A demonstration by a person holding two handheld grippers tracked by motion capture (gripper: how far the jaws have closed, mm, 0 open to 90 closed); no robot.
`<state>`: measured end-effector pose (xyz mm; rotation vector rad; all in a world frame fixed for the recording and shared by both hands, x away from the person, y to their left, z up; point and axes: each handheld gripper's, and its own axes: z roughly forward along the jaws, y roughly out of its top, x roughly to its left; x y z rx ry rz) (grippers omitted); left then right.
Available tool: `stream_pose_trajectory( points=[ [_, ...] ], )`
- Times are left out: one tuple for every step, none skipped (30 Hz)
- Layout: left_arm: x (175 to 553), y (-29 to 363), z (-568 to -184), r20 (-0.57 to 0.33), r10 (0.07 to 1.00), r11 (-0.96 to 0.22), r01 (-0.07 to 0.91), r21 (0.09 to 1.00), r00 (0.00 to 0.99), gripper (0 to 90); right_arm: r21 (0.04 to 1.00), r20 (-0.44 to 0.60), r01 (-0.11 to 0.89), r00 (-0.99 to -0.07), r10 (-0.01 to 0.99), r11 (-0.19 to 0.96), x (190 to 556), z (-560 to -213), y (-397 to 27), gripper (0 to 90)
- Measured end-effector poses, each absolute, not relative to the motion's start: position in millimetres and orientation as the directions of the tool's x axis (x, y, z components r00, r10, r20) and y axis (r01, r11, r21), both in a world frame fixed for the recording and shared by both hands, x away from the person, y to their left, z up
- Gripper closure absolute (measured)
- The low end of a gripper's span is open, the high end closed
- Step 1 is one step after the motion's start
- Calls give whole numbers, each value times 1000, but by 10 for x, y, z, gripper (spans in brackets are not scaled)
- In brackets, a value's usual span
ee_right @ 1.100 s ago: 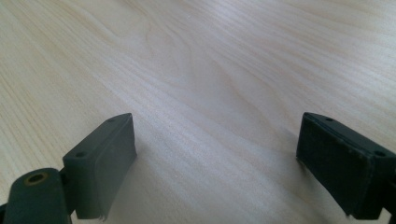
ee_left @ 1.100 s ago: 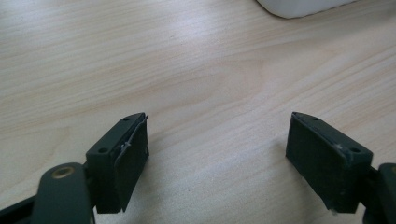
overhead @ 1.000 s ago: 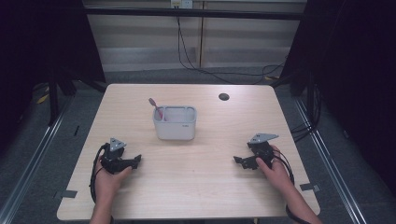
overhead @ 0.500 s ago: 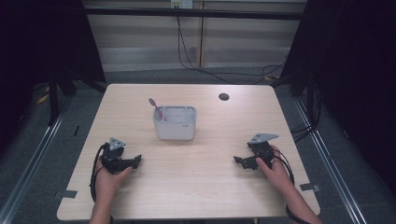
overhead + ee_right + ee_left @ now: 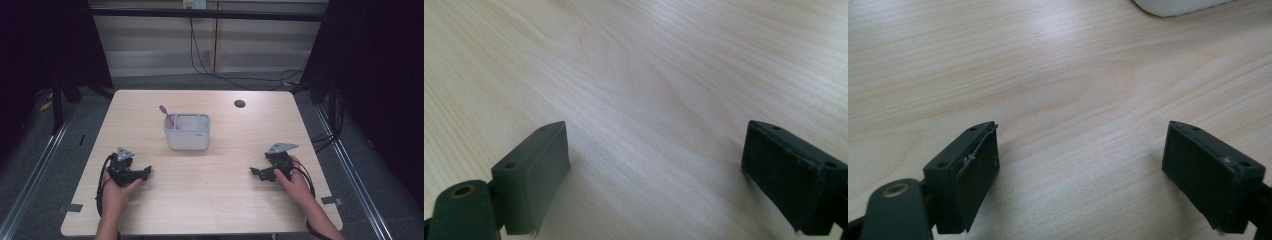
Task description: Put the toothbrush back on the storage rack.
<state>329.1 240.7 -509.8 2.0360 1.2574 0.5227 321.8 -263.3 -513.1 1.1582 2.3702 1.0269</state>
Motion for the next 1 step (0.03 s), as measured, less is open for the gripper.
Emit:
stream_pose_trajectory(
  points=[
    [3291,2407,-5098,-14,892,-303,619,724,453,147,718,34,558,-625,780,416,3218,-5131,-2633,113]
  ],
)
